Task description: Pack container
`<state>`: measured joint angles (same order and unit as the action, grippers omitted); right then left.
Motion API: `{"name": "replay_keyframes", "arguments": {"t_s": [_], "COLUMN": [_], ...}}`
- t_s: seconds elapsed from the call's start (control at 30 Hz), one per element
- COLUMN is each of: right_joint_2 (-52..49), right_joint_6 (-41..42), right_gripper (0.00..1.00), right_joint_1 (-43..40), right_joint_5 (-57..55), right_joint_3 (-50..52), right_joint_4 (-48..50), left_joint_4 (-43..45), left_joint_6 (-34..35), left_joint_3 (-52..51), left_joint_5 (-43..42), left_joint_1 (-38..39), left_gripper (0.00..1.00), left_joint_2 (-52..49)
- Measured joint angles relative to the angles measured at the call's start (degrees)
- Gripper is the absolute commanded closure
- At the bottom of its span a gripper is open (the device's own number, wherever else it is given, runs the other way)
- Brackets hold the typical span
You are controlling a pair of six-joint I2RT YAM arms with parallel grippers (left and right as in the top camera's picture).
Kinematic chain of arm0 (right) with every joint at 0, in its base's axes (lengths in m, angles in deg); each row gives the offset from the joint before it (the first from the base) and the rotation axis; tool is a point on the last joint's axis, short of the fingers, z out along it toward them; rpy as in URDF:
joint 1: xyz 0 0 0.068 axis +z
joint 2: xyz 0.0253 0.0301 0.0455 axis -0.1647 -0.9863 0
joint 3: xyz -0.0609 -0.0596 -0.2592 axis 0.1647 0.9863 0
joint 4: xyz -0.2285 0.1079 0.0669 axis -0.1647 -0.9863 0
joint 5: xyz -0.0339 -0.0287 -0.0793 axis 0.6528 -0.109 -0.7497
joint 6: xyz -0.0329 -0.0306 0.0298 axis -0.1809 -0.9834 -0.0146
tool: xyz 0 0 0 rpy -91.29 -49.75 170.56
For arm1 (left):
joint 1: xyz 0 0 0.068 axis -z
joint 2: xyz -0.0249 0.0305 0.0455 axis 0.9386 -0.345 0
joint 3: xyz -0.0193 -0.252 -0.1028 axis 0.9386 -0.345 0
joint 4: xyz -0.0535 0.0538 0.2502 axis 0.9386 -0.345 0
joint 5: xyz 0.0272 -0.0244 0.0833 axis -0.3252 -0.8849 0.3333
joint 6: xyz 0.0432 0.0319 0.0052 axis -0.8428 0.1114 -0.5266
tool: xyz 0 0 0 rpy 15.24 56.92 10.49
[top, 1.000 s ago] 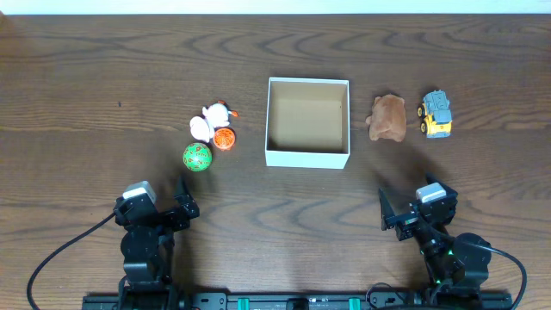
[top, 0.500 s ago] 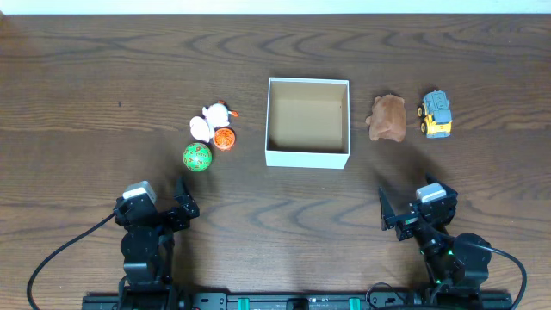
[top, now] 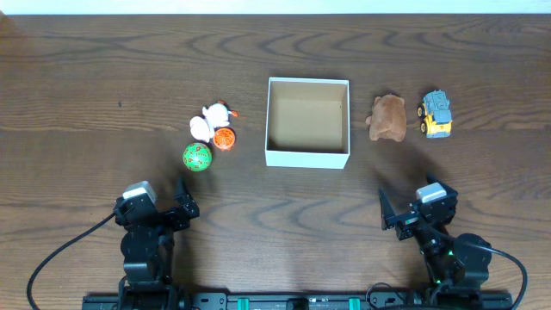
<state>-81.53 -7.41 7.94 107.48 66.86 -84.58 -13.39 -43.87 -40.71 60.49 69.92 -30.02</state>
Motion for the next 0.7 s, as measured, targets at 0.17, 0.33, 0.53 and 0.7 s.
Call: {"name": "replay_keyframes", "arguments": {"t_s": [0.17,0.33,0.53,0.7], "right_joint_2": [0.0,-1.0,-12.9,-31.5], "right_joint_6": [0.0,1.4,2.8,3.7], "right_gripper": [0.01,0.01,0.01,0.01], "right_joint_1": [0.0,0.0,0.0,0.0], "right_joint_5": [4.0,6.0,5.9,5.7], "right_joint_3": [0.0,-0.3,-7.7,-22.3], "right_joint_4": [3.7,4.2,3.9,-0.4], "left_joint_4": [0.0,-0.9,-4.2,-6.4], "left_joint_6": [0.0,0.0,0.0,0.3], "left_joint_3": [0.0,0.3,4.3,14.3], "left_joint_5": [-0.3,-1.6,-2.6,-2.7], "left_joint_1": [0.0,0.0,0.0,0.0], "left_gripper": [0.02,0.02,0.02,0.02], "left_joint_2": [0.0,-0.2,-5.0,-15.4]}}
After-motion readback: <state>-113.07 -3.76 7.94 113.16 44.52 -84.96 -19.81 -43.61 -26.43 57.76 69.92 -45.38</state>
